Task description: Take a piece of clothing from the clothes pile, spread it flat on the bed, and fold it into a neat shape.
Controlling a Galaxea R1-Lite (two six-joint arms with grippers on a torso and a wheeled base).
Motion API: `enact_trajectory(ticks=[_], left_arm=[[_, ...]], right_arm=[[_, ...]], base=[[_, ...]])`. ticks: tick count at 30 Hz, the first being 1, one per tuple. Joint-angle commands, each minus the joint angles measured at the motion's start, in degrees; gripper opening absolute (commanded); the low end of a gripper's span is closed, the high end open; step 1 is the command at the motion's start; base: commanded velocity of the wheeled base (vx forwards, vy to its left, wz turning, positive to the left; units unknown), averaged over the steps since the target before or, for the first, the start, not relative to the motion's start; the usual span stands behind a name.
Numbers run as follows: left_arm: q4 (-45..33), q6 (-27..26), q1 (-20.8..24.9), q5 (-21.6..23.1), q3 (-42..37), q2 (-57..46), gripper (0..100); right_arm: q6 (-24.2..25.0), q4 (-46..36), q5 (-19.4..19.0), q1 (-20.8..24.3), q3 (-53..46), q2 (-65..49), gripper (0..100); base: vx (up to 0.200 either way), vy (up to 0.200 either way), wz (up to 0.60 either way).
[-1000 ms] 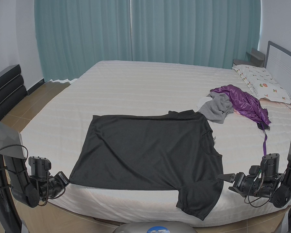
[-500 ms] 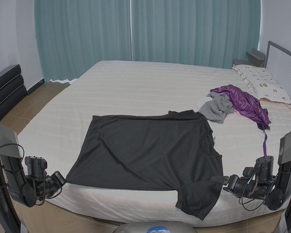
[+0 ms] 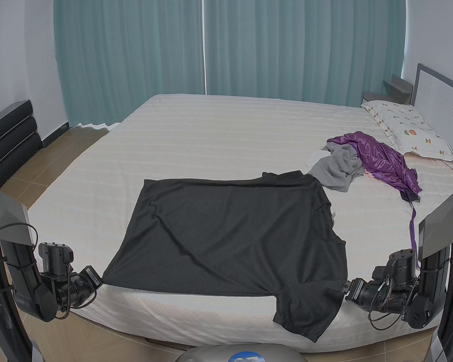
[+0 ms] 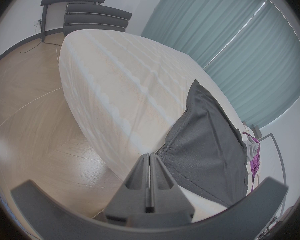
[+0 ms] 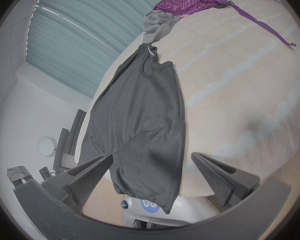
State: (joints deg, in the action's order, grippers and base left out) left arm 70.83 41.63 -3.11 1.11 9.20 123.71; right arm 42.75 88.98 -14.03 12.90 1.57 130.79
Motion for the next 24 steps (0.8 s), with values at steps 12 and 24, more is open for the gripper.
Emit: enact_trajectory(ticks=[12,24], left_arm=[[0.0,0.0,0.0,0.1,0.0,0.2,0],[0.0,-0.7,-0.1,0.2,-0.2,0.2,0]], right_arm=[[-2.6,0.8,0.1,-2.4,1.2,3.1,0],[-7.0,-1.3,-0.3,-6.6,-1.6,-0.9,0]], base=[[0.0,0.0,0.0],[0.0,0.0,0.0]])
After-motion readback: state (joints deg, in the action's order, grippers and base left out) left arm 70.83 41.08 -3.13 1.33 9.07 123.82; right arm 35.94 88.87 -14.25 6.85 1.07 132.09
